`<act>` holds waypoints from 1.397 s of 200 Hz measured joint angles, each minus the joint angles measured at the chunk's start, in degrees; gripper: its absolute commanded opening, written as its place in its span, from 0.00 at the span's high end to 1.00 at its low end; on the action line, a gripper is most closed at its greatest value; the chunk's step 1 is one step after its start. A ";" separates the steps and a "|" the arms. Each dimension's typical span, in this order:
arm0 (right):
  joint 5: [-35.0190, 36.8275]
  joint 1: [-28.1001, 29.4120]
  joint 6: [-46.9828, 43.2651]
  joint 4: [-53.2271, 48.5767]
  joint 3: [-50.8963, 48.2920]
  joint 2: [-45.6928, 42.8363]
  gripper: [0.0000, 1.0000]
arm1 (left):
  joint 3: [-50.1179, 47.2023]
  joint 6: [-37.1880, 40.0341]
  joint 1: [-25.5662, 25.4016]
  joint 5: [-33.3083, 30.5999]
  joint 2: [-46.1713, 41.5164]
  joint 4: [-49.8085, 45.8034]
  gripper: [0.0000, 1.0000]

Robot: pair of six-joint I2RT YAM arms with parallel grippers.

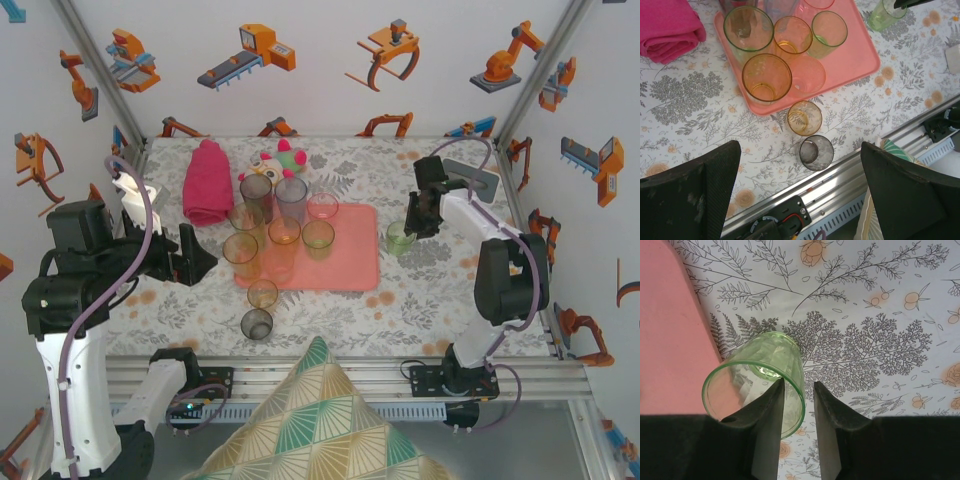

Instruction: Place the glasses into the tray

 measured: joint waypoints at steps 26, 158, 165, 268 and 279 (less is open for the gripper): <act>0.00 0.00 -0.55 0.07 0.00 0.52 0.75 | 0.00 0.00 0.11 0.02 0.00 0.00 0.03; 0.02 0.00 -2.12 -0.04 0.22 1.33 0.93 | 0.00 0.00 0.28 0.46 0.02 0.00 0.03; 0.02 0.00 -2.14 -0.07 0.22 1.31 0.93 | 0.00 0.00 0.28 0.48 0.02 0.02 0.03; 0.02 0.63 -2.29 -4.74 0.50 -7.37 0.92 | 0.00 0.07 -0.26 -0.76 0.15 0.33 0.03; 0.11 1.42 -2.27 -5.22 0.76 -8.11 0.92 | 0.00 0.07 -0.39 -1.62 0.37 0.55 0.03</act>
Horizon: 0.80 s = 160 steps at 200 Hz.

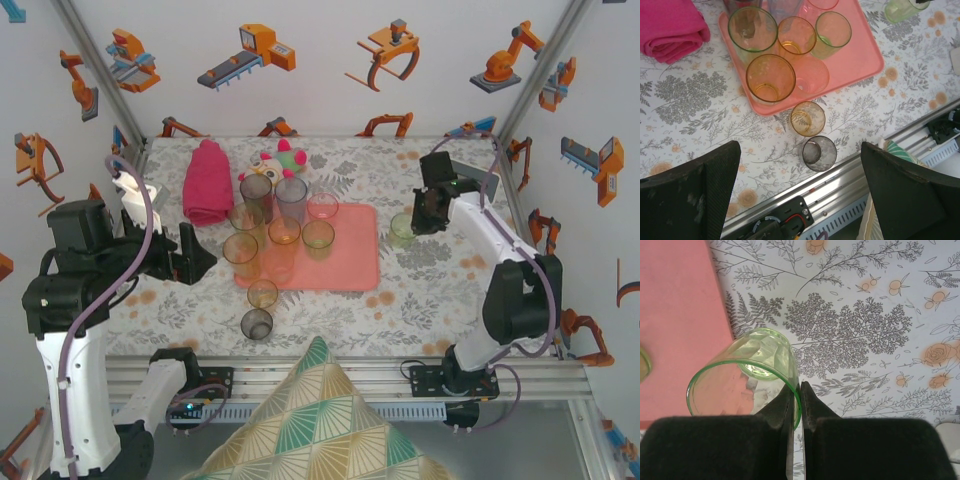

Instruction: Place the glasses into the tray

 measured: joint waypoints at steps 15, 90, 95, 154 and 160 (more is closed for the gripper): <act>0.39 1.64 0.26 -0.50 0.24 -0.98 0.92 | 0.00 -0.02 -0.09 -1.09 0.48 0.59 0.03; 2.14 15.28 3.74 -2.62 1.66 -3.23 0.90 | 0.02 -0.50 -0.09 -1.81 2.60 2.08 0.03; 2.21 16.22 4.09 -2.60 1.68 -3.23 0.90 | 0.02 -0.55 -0.09 -1.84 2.60 2.14 0.03; 4.52 26.01 7.21 -2.08 2.10 -3.08 0.90 | 0.04 -1.05 -0.13 -1.49 2.49 2.25 0.03; 4.68 26.67 7.48 -2.08 2.10 -2.97 0.90 | 0.07 -1.16 -0.13 -1.40 2.47 2.23 0.03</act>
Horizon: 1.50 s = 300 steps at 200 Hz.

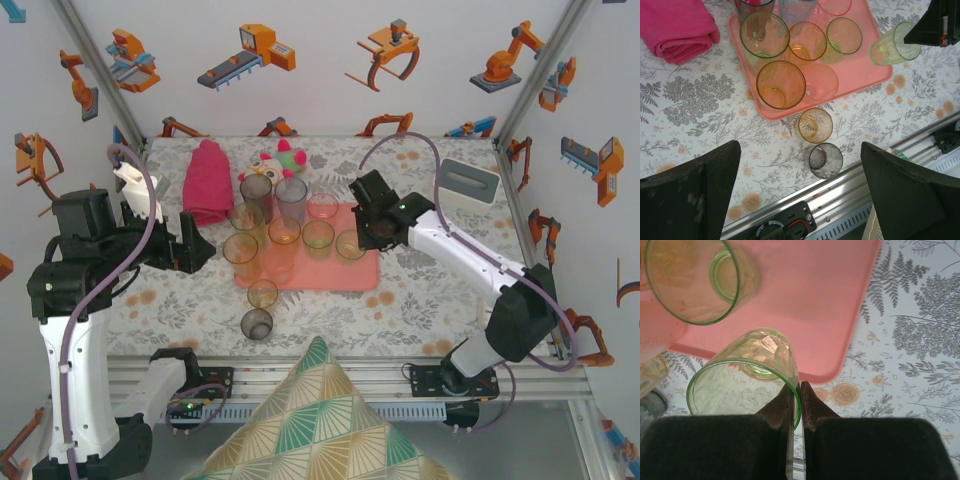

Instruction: Place the glasses into the tray

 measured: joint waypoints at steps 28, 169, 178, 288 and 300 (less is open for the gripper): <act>1.38 2.93 0.52 0.57 0.02 1.51 0.89 | 0.02 -0.22 0.02 0.28 -0.11 0.02 0.03; 3.74 7.87 1.36 4.17 3.37 11.63 0.89 | 0.02 -0.24 0.02 1.18 -0.31 0.02 0.03; 3.76 8.17 1.36 4.35 3.93 12.35 0.89 | 0.02 -0.24 0.02 1.20 -0.28 0.02 0.03; 3.72 9.97 1.81 5.01 4.39 13.81 0.88 | 0.02 -0.24 0.02 1.31 -0.31 0.02 0.03; 3.69 9.97 2.03 5.25 4.39 13.97 0.88 | 0.02 -0.24 0.02 1.31 -0.33 0.00 0.03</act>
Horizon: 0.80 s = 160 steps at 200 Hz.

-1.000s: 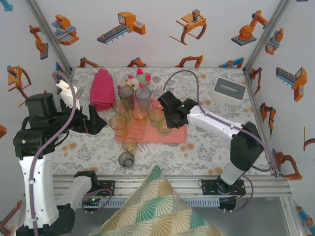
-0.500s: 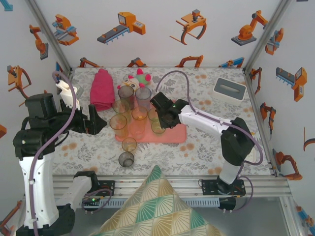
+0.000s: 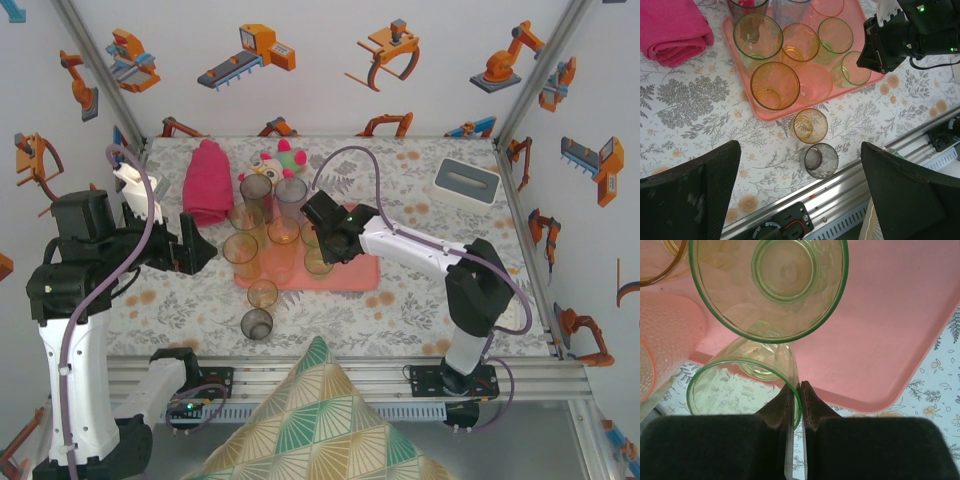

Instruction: Place the glasses into the tray

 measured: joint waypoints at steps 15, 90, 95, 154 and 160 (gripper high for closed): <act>-0.04 0.00 0.39 0.44 0.00 0.24 0.88 | 0.00 0.00 0.00 0.02 -0.17 0.00 0.03; 0.00 0.35 1.09 1.14 -2.03 0.31 0.88 | 0.00 -0.22 0.00 0.22 -0.79 0.00 0.03; 0.00 0.35 1.25 1.22 -2.25 0.31 0.88 | 0.00 -0.22 0.00 0.22 -0.79 0.02 0.03; -0.04 0.61 2.10 2.08 -3.17 0.31 0.87 | 0.00 -0.44 0.04 0.46 -0.90 0.00 0.03; -0.07 0.66 2.16 2.21 -3.17 0.31 0.87 | 0.00 -0.44 0.04 0.52 -0.92 0.02 0.03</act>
